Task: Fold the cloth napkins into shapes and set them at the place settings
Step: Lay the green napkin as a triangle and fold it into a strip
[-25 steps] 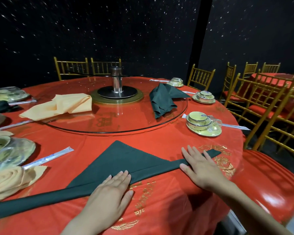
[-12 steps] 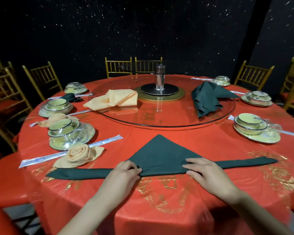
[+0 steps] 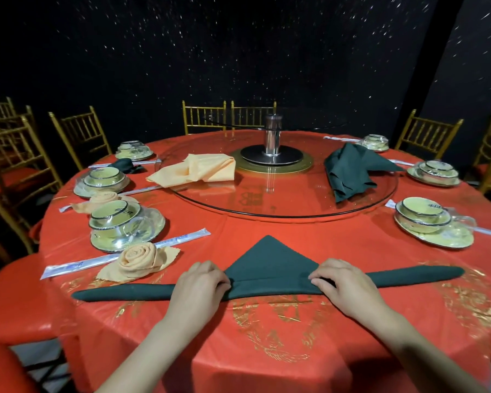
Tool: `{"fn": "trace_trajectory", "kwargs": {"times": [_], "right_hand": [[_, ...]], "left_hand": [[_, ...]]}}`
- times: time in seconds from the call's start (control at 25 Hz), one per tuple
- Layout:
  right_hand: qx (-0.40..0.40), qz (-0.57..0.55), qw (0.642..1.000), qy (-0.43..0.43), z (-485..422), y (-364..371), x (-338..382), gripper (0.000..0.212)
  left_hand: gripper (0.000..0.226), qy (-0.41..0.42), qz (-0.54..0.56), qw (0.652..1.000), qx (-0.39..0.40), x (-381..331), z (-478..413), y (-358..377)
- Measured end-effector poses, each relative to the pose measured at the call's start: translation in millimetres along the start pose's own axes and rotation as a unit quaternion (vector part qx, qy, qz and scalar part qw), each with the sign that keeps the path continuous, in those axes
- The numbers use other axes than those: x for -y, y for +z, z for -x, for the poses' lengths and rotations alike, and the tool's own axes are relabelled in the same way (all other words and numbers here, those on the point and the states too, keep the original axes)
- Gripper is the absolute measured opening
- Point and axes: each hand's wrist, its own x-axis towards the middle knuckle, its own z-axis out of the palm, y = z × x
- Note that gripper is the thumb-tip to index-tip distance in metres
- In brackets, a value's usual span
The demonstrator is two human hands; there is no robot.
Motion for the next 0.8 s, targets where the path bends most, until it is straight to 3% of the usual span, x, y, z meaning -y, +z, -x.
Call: {"fn": "trace_trajectory", "kwargs": {"times": [0.08,0.16,0.36,0.56,0.8], "right_hand": [[0.02,-0.017,0.999,-0.024,3.3,0.3,-11.6,0.036],[0.091,-0.004,0.995,-0.048,9.5,-4.8,-20.5,0.073],[0.194,0.047,0.978,-0.064,16.6,-15.9,-30.7,0.077],[0.191,0.049,0.978,-0.071,15.8,-13.4,-30.9,0.074],[0.172,0.04,0.981,-0.075,15.9,-12.1,-45.6,0.069]], "left_hand": [[0.006,0.033,-0.015,0.999,-0.021,6.6,6.6,1.9],[0.027,0.064,-0.026,0.998,-0.015,11.8,16.8,0.7],[0.089,0.051,0.063,0.993,0.087,32.4,28.8,0.1],[0.046,0.058,0.078,0.993,0.068,43.7,22.7,-0.8],[0.039,0.106,0.008,0.994,0.021,44.2,22.8,7.0]]}}
